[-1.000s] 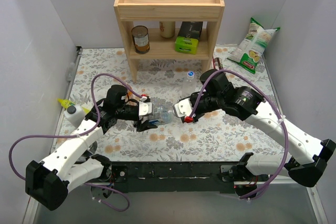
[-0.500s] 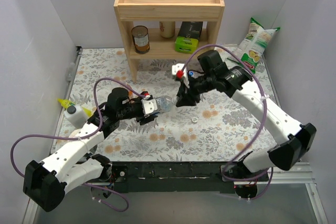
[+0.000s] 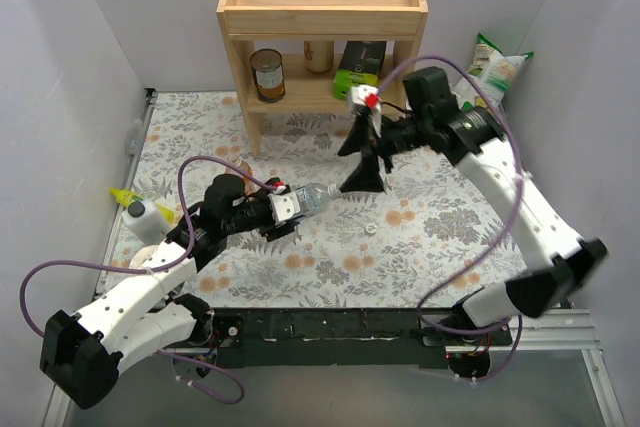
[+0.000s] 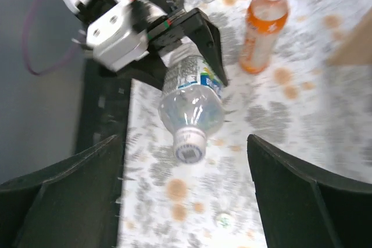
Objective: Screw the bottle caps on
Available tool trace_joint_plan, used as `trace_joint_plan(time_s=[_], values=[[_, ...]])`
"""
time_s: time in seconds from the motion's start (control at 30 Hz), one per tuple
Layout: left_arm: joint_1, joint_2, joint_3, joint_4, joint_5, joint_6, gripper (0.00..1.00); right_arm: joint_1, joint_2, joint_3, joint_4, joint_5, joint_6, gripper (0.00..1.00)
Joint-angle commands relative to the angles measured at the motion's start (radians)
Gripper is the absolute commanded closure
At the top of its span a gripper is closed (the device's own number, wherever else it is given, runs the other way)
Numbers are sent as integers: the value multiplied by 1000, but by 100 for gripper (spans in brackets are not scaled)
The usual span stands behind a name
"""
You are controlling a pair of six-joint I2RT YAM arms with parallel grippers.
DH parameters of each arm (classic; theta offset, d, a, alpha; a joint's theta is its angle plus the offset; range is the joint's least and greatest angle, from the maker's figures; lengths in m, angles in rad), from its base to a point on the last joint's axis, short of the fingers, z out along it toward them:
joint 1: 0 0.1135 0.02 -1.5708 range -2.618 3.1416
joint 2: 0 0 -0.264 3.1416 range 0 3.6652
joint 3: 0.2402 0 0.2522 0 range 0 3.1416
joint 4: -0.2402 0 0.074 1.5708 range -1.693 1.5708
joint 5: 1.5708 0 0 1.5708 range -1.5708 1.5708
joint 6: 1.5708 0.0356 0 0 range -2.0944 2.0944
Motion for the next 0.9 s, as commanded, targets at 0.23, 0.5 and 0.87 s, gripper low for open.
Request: trace_joint_plan(time_s=[0.23,0.5,0.87], values=[[4,-20,23,-90,308,-16,100,128,-408,-350,50,268,-695,29],[4,-38,34,-129,329,22,100,188,-352,-301,-41,260,-851,33],[4,-46,40,-123,326,21,100,316,-333,-319,-53,320,-886,44]])
